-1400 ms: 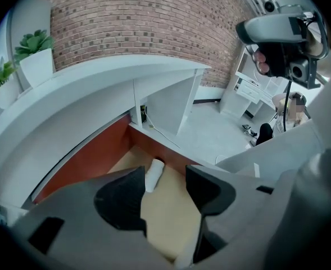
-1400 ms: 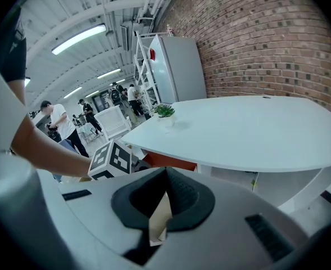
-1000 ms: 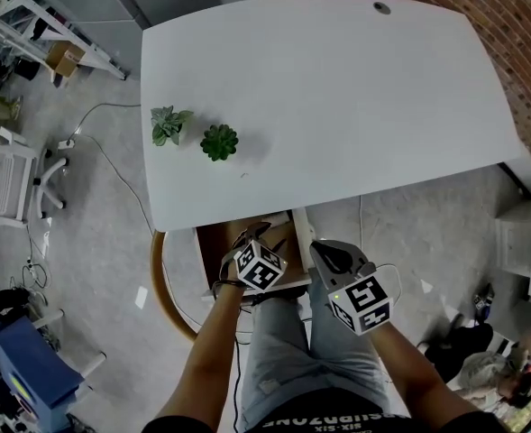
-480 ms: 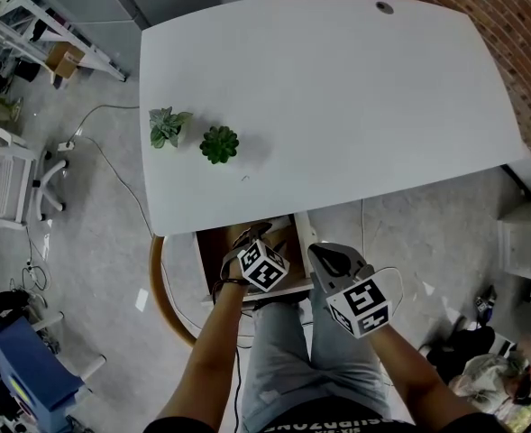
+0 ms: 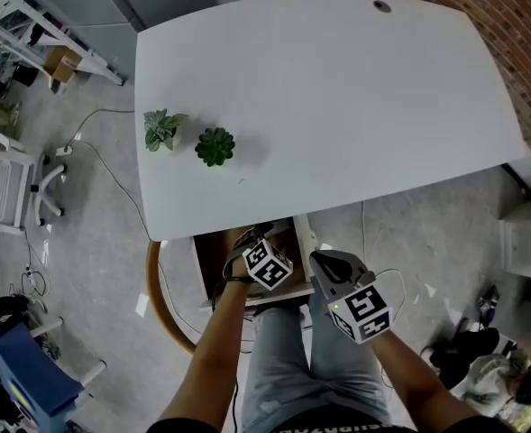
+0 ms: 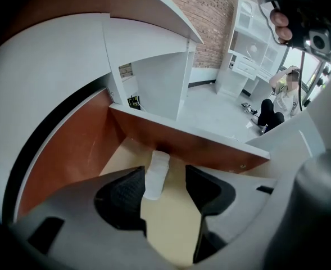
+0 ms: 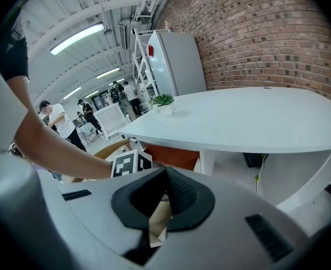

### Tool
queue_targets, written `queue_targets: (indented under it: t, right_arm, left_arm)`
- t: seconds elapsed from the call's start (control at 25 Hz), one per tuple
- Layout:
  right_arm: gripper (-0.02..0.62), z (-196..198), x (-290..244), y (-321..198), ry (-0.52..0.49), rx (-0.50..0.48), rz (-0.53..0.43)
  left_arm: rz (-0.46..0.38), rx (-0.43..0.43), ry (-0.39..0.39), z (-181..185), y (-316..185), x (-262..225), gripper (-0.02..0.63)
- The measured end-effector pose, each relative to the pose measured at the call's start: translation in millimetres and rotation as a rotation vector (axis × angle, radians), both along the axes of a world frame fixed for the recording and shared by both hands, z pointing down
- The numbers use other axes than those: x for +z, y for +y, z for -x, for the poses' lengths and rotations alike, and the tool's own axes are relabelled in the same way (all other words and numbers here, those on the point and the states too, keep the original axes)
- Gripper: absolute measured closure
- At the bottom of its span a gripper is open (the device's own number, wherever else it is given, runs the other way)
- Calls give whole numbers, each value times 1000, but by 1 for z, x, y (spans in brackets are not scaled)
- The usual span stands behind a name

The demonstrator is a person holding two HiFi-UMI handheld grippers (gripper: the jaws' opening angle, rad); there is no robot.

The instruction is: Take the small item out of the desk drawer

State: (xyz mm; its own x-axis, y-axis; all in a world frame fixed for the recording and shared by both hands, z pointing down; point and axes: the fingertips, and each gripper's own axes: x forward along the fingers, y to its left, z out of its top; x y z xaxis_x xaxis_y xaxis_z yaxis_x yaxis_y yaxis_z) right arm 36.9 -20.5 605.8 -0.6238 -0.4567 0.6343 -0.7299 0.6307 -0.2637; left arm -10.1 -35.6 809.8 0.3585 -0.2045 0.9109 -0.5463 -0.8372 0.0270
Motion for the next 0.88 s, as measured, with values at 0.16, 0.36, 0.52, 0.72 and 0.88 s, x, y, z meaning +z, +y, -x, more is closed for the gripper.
queue_targets:
  t: [0.16, 0.36, 0.52, 0.72, 0.88]
  right_arm:
    - [598, -2, 4, 1, -1, 9, 0]
    - [598, -5, 7, 2, -6, 14, 0]
    - [598, -9, 10, 2, -1, 19, 2]
    - [598, -12, 10, 0, -2, 21, 1]
    - [598, -15, 11, 1, -1, 21, 6]
  left_arm:
    - [18, 13, -26, 2, -1, 15, 395]
    - [28, 50, -40, -2, -6, 24, 394]
    - [49, 56, -49, -3, -8, 31, 394]
    - [85, 41, -66, 1, -8, 43, 394]
    - [92, 53, -80, 2, -7, 48, 394]
